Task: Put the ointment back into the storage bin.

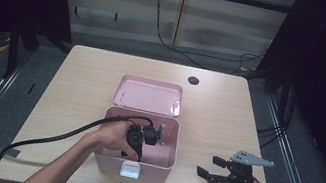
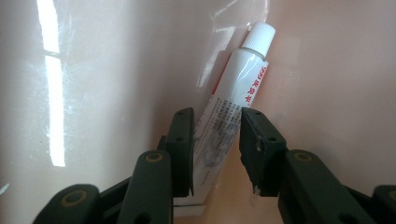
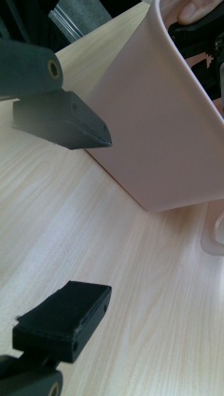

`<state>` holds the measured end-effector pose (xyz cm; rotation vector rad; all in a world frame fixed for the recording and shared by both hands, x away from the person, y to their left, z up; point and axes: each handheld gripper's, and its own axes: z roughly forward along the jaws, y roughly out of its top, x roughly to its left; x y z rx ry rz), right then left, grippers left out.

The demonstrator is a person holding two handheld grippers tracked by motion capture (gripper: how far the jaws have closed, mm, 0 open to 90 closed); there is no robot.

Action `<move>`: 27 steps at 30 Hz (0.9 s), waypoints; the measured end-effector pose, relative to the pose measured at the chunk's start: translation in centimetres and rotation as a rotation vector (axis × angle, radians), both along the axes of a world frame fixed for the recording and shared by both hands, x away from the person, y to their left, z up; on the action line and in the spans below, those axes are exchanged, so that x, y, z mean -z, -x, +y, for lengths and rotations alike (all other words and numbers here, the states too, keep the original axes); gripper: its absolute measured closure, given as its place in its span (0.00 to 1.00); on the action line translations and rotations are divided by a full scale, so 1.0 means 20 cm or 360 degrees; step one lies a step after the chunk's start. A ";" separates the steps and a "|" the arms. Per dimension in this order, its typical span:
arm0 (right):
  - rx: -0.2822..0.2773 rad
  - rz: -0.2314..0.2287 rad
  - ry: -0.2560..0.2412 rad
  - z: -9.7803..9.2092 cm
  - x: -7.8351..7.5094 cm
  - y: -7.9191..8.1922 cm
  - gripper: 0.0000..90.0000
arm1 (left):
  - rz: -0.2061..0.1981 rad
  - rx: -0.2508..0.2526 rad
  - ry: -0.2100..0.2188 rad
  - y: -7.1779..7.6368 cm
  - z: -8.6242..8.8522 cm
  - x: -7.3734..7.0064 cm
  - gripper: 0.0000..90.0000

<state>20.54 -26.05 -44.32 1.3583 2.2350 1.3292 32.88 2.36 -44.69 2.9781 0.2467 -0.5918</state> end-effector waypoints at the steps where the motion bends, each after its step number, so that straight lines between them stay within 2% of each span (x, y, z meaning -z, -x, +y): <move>1: 0.0001 -0.0001 0.0001 0.00 0.00 0.00 0.25 | -0.0002 -0.0010 0.0007 0.00 0.00 -0.01 0.72; 10: 0.0007 0.0003 0.0003 0.00 0.00 0.00 0.25 | -0.0022 -0.0050 0.0073 0.00 0.02 -0.07 0.70; 13: 0.0002 0.0001 0.0002 0.00 0.00 0.00 0.25 | -0.0030 -0.0064 0.0125 0.01 0.03 -0.12 0.70; 16: 0.0003 0.0000 0.0002 0.00 0.00 0.00 0.25 | -0.0040 -0.0068 0.0133 0.00 0.04 -0.13 0.70; 19: 0.0003 0.0000 0.0003 0.00 0.00 0.00 0.25 | -0.0048 -0.0112 0.0137 0.00 0.05 -0.14 0.71; 24: 0.0004 -0.0001 0.0002 0.00 0.00 0.00 0.25 | -0.0030 -0.0092 0.0161 0.01 0.05 -0.17 0.69; 27: 0.0001 -0.0001 0.0001 0.00 0.00 0.00 0.25 | -0.0046 -0.0088 0.0175 0.01 0.07 -0.19 0.69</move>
